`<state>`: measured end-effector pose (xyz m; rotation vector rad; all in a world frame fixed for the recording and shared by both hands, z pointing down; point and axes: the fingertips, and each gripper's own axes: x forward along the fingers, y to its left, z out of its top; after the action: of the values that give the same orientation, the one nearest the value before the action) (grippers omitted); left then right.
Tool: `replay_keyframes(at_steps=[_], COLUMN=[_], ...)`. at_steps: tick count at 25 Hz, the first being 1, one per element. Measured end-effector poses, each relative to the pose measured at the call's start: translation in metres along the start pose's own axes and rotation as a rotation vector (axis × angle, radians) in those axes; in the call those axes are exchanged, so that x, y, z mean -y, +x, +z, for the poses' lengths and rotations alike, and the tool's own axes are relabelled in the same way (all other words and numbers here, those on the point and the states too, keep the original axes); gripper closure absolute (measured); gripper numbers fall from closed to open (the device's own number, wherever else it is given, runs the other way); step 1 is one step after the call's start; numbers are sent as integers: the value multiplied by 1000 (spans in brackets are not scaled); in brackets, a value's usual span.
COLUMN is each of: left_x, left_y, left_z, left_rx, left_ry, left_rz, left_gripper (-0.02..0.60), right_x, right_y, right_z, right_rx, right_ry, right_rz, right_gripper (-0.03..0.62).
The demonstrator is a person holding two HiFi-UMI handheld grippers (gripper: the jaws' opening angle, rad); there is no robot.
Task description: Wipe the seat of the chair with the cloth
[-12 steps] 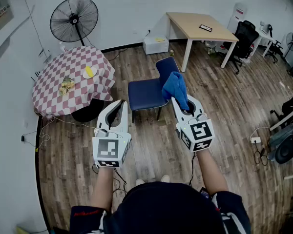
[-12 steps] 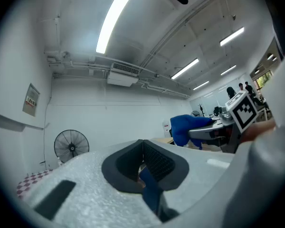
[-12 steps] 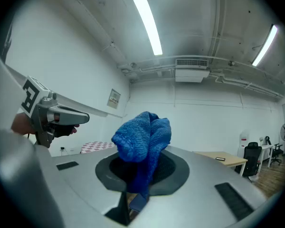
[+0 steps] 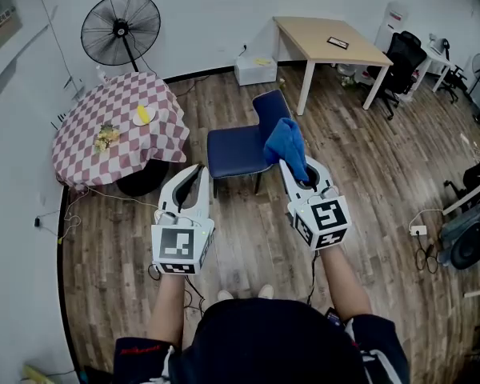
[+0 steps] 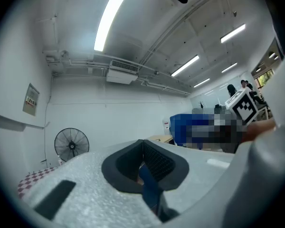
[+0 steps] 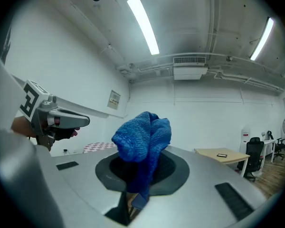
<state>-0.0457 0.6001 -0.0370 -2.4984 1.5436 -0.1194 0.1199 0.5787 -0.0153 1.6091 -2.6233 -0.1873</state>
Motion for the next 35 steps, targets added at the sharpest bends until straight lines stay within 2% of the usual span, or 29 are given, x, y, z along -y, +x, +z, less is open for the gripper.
replay_keyframes(at_steps=[11,17,27,35], left_x=[58,64,42,-12], left_y=[13,25,73,131], left_z=[-20,-20,-28,-42], left_rx=[-46,-54,-46,-37], left_ry=[3,3,19,23], left_rz=[19,29,17,10], left_gripper=[565,565,565,565], right_x=[32,43,67,80], right_y=[-25,-22,21,101], right_z=[-38,-44,-49,-54], right_rx=[-31,-31,-32,-43], right_ry=[31,35,33,30], right_rz=[51,67,59,55], right_gripper=[553,553,553,553])
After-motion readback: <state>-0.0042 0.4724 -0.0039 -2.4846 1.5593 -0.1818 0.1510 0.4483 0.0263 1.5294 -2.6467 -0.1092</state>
